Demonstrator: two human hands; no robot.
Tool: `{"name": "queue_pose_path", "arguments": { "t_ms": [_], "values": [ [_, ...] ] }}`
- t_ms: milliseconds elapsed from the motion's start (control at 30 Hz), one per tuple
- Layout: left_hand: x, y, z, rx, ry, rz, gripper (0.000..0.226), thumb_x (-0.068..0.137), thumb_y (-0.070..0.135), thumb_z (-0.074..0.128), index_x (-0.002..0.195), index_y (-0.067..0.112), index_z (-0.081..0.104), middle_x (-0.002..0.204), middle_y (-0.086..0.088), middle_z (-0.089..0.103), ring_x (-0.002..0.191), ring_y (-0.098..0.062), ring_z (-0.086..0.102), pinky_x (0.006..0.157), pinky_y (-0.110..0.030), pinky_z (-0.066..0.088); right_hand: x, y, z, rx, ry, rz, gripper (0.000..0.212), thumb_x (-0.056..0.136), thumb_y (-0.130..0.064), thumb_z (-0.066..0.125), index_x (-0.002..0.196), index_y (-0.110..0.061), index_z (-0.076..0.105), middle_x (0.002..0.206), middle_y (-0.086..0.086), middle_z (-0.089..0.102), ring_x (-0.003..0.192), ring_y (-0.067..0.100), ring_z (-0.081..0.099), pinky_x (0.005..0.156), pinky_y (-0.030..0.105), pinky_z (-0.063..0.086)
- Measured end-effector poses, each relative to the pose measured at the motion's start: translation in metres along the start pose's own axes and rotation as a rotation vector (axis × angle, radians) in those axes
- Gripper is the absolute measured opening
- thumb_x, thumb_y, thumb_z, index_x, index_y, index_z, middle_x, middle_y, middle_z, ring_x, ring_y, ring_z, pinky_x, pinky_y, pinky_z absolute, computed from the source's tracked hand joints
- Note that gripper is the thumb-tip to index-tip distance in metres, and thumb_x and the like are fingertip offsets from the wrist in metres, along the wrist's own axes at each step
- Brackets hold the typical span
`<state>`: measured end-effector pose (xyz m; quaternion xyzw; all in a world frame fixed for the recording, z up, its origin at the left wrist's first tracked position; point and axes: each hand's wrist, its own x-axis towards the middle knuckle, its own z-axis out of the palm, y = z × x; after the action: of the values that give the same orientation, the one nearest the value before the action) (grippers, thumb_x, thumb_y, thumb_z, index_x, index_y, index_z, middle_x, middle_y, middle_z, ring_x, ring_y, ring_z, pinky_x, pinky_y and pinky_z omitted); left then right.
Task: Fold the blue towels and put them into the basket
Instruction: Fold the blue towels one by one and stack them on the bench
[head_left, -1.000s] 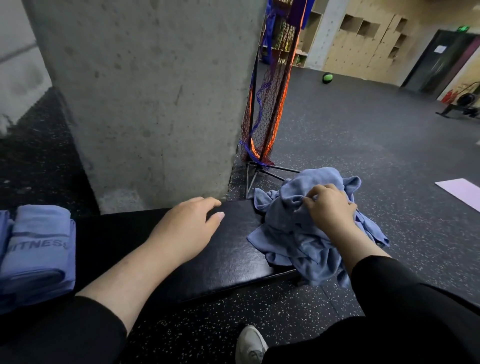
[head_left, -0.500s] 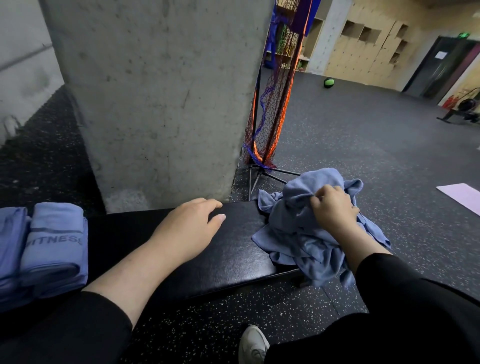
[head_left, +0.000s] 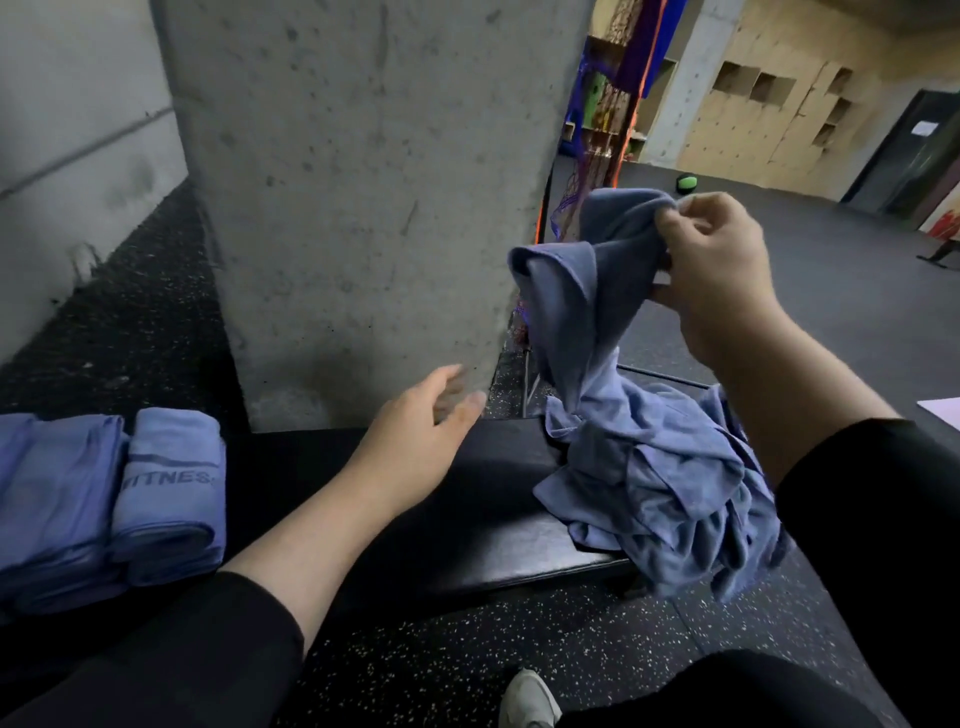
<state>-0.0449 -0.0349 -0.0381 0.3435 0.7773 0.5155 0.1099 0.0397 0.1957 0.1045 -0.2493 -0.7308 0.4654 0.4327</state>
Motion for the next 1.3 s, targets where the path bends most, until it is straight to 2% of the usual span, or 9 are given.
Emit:
{"name": "queue_pose_path", "arguments": {
  "t_ms": [100, 233, 433, 633, 800, 1033, 1100, 1200, 1300],
  "values": [
    [0.001, 0.005, -0.005, -0.4, 0.037, -0.168, 0.062, 0.089, 0.069, 0.053, 0.138, 0.032, 0.054, 0.134, 0.014, 0.062, 0.113, 0.0, 0.061, 0.105, -0.031, 0.048, -0.029, 0.003, 0.038, 0.028, -0.129, 0.028, 0.007, 0.098, -0.024, 0.061, 0.096, -0.018, 0.059, 0.097, 0.01, 0.067, 0.089, 0.025, 0.069, 0.07, 0.047, 0.063],
    [-0.004, -0.006, -0.01, -0.684, -0.019, -0.467, 0.032, 0.1, 0.046, 0.056, 0.116, 0.021, 0.067, 0.107, 0.005, 0.077, 0.099, -0.019, 0.072, 0.091, -0.042, 0.054, -0.087, 0.063, 0.087, -0.058, -0.263, 0.136, 0.014, 0.095, -0.021, 0.063, 0.082, -0.019, 0.057, 0.066, 0.002, 0.055, 0.061, 0.018, 0.051, 0.057, 0.037, 0.05],
    [-0.008, -0.046, -0.021, -0.5, 0.1, -0.585, 0.019, 0.1, 0.028, 0.058, 0.088, 0.019, 0.069, 0.089, -0.01, 0.067, 0.083, -0.024, 0.061, 0.08, -0.039, 0.05, -0.119, 0.103, 0.121, -0.123, -0.425, 0.247, 0.023, 0.077, -0.046, 0.063, 0.078, -0.023, 0.061, 0.064, -0.006, 0.058, 0.068, 0.018, 0.056, 0.072, 0.049, 0.055],
    [-0.01, -0.058, -0.041, -0.507, 0.028, -0.695, 0.022, 0.097, 0.04, 0.063, 0.106, 0.02, 0.069, 0.103, -0.001, 0.075, 0.1, -0.022, 0.068, 0.092, -0.045, 0.057, -0.121, 0.112, 0.141, 0.007, -0.513, 0.357, 0.022, 0.081, -0.035, 0.061, 0.077, -0.014, 0.056, 0.072, 0.003, 0.055, 0.074, 0.019, 0.053, 0.069, 0.043, 0.051],
    [-0.006, -0.07, -0.034, -0.475, 0.017, -0.679, 0.018, 0.098, 0.019, 0.064, 0.114, 0.015, 0.071, 0.107, -0.008, 0.076, 0.099, -0.021, 0.07, 0.089, -0.041, 0.059, -0.113, 0.112, 0.151, 0.249, -0.527, 0.479, 0.012, 0.094, -0.019, 0.054, 0.089, -0.01, 0.06, 0.085, 0.012, 0.057, 0.084, 0.022, 0.056, 0.064, 0.035, 0.054],
    [0.009, -0.078, -0.044, -0.369, 0.241, -0.555, 0.016, 0.099, 0.013, 0.06, 0.095, 0.018, 0.075, 0.088, -0.002, 0.075, 0.082, -0.015, 0.067, 0.081, -0.035, 0.057, -0.092, 0.12, 0.144, 0.005, -0.492, 0.392, 0.024, 0.075, -0.033, 0.058, 0.078, -0.009, 0.053, 0.078, 0.008, 0.057, 0.078, 0.022, 0.056, 0.082, 0.062, 0.057],
    [0.01, -0.076, -0.045, -0.381, 0.259, -0.531, 0.016, 0.099, 0.013, 0.059, 0.097, 0.017, 0.074, 0.091, -0.003, 0.075, 0.084, -0.015, 0.068, 0.083, -0.035, 0.058, -0.09, 0.126, 0.141, -0.082, -0.508, 0.359, 0.018, 0.083, -0.029, 0.063, 0.081, -0.012, 0.057, 0.081, 0.005, 0.061, 0.08, 0.02, 0.058, 0.084, 0.057, 0.058],
    [0.012, -0.076, -0.043, -0.496, 0.311, -0.557, 0.013, 0.099, 0.009, 0.058, 0.101, 0.011, 0.071, 0.097, -0.01, 0.074, 0.087, -0.02, 0.07, 0.081, -0.037, 0.06, -0.091, 0.129, 0.138, -0.37, -0.511, 0.092, 0.023, 0.086, -0.04, 0.071, 0.097, -0.022, 0.06, 0.092, -0.001, 0.064, 0.084, 0.015, 0.061, 0.081, 0.039, 0.053],
    [0.014, -0.07, -0.042, -0.719, 0.337, -0.621, 0.011, 0.101, 0.005, 0.054, 0.105, 0.004, 0.064, 0.095, -0.016, 0.071, 0.083, -0.024, 0.069, 0.07, -0.034, 0.061, -0.104, 0.119, 0.14, -0.324, -0.65, -0.054, 0.029, 0.078, -0.047, 0.078, 0.086, -0.023, 0.063, 0.076, -0.008, 0.061, 0.071, 0.007, 0.057, 0.071, 0.031, 0.046]
  ]
}}
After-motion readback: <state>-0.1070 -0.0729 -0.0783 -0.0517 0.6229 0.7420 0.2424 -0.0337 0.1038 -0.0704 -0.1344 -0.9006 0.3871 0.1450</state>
